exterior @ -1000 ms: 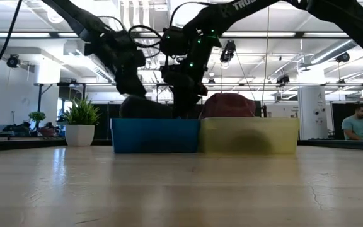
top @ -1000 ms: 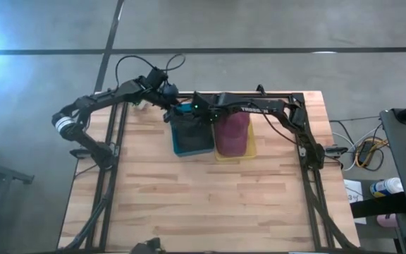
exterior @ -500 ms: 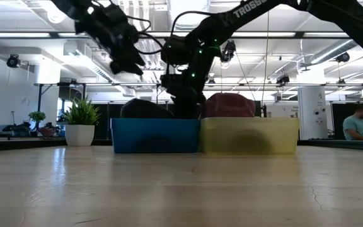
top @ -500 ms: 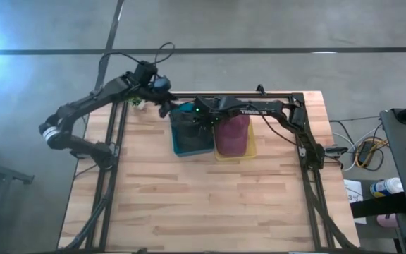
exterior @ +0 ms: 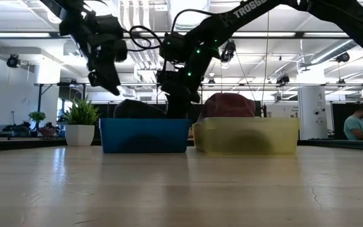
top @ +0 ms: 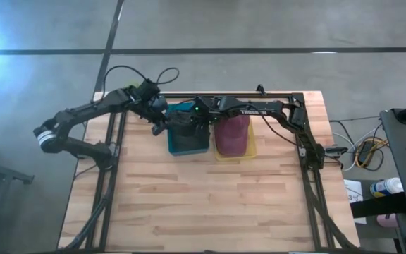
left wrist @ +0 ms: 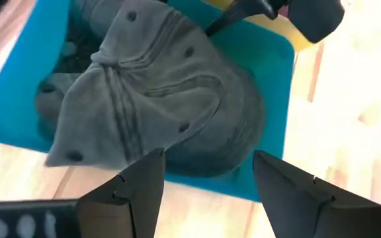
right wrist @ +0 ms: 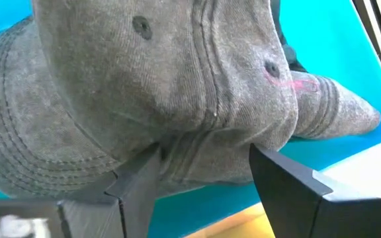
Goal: Pick & Place hat
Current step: Put the gray cap into the blue bin
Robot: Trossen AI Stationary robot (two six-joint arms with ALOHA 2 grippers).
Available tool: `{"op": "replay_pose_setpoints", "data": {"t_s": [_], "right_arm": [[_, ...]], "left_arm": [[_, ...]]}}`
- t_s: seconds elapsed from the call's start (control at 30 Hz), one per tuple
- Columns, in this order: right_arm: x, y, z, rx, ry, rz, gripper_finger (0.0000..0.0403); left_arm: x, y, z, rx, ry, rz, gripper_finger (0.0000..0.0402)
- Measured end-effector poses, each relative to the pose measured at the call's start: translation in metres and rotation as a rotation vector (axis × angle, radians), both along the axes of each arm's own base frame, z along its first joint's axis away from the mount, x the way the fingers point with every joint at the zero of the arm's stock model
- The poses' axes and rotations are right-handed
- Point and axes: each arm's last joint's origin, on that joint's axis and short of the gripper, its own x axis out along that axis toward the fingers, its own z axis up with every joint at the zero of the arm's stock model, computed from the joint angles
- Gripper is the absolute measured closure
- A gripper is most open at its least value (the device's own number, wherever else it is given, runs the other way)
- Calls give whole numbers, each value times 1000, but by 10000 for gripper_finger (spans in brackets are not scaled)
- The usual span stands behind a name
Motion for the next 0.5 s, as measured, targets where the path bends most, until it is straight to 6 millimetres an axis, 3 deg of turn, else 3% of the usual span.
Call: {"op": "replay_pose_setpoints", "data": {"t_s": [0.17,0.5], "right_arm": [[0,1,-1,0,2,3,175],[0,2,-1,0,3,7,175]], "left_arm": [[-3,-1,-16,57,18,-39,179],[24,20,-66,142,-49,-69,179]]}}
